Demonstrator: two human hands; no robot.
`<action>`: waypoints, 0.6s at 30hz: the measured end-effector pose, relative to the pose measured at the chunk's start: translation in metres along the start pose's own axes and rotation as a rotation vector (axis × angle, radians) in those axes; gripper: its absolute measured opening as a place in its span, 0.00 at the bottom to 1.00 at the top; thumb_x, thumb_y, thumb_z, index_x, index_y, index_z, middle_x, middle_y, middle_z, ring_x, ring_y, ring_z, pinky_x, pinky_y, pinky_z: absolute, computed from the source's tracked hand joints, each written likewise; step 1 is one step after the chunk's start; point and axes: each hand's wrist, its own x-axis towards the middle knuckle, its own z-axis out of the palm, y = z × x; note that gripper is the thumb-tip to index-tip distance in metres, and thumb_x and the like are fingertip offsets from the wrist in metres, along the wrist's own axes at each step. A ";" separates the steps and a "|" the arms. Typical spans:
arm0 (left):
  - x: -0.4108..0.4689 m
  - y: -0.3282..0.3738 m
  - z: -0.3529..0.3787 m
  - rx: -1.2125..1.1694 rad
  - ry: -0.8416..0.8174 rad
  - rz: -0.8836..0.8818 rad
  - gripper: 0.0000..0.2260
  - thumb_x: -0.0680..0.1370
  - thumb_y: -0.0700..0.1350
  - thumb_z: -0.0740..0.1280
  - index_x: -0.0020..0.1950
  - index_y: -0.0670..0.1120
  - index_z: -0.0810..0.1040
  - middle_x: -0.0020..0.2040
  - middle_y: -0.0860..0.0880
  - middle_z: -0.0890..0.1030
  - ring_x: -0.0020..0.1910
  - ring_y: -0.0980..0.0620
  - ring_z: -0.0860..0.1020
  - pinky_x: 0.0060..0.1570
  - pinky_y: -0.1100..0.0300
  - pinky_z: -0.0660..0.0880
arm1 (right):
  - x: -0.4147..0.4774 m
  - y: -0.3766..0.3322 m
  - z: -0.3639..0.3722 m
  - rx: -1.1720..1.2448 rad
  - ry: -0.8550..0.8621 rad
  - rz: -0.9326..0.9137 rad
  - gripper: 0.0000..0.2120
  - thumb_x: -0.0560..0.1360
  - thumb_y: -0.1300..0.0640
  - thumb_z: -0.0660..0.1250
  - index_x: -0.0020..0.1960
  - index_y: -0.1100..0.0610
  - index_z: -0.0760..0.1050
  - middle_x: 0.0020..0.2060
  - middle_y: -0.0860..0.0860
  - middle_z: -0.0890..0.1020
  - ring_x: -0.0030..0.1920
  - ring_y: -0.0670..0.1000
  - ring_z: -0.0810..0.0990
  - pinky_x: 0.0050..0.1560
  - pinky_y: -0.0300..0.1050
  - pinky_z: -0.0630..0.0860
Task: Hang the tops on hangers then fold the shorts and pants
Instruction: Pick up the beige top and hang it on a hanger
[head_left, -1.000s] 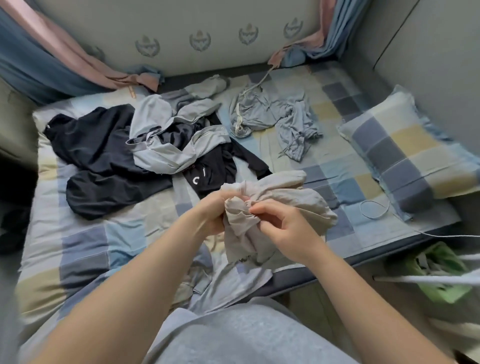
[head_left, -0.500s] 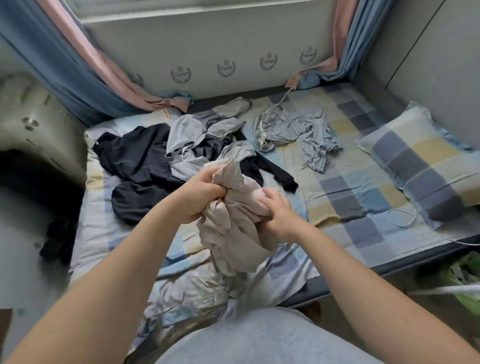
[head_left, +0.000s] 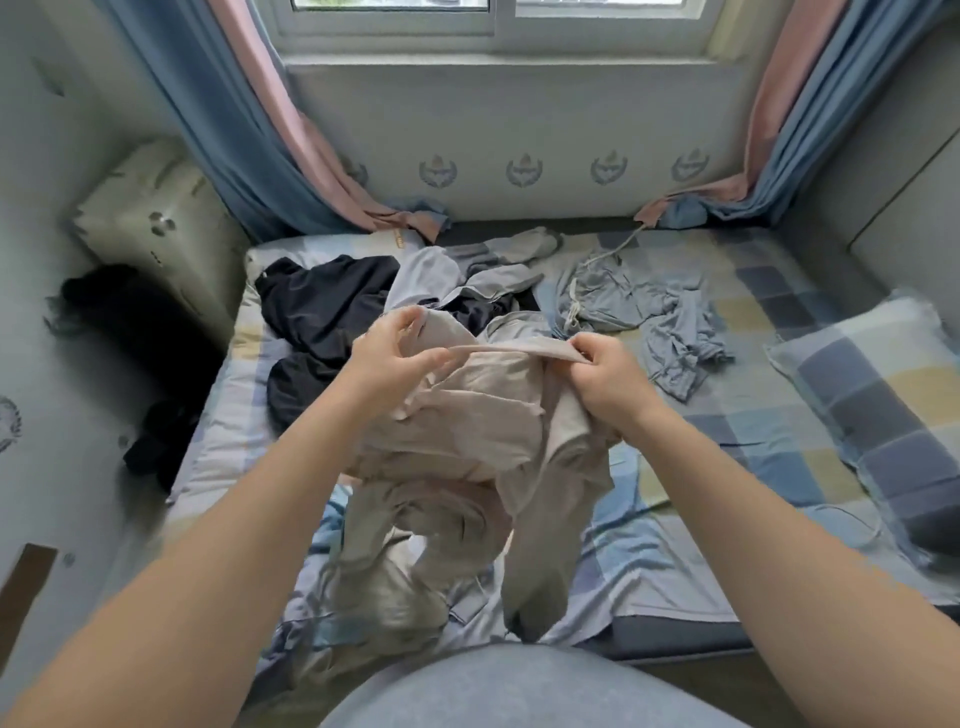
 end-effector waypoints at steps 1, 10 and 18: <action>-0.002 0.007 0.013 0.037 0.020 0.012 0.30 0.75 0.52 0.74 0.74 0.50 0.70 0.72 0.49 0.72 0.73 0.49 0.68 0.72 0.46 0.67 | 0.001 0.001 -0.012 0.085 0.024 0.029 0.07 0.78 0.65 0.64 0.42 0.67 0.74 0.35 0.56 0.76 0.37 0.51 0.72 0.39 0.47 0.68; -0.034 0.099 0.161 -0.237 -0.099 0.206 0.40 0.64 0.65 0.74 0.72 0.55 0.67 0.66 0.59 0.72 0.63 0.64 0.72 0.59 0.67 0.71 | 0.006 0.022 -0.123 0.578 0.176 0.183 0.09 0.83 0.59 0.62 0.53 0.64 0.77 0.49 0.60 0.82 0.51 0.57 0.82 0.57 0.57 0.80; -0.006 0.129 0.231 -0.275 0.030 0.215 0.02 0.77 0.45 0.71 0.45 0.49 0.81 0.37 0.59 0.83 0.37 0.61 0.78 0.39 0.60 0.74 | 0.008 0.053 -0.179 0.749 0.131 0.229 0.02 0.82 0.60 0.65 0.54 0.56 0.72 0.52 0.58 0.80 0.46 0.54 0.82 0.45 0.51 0.80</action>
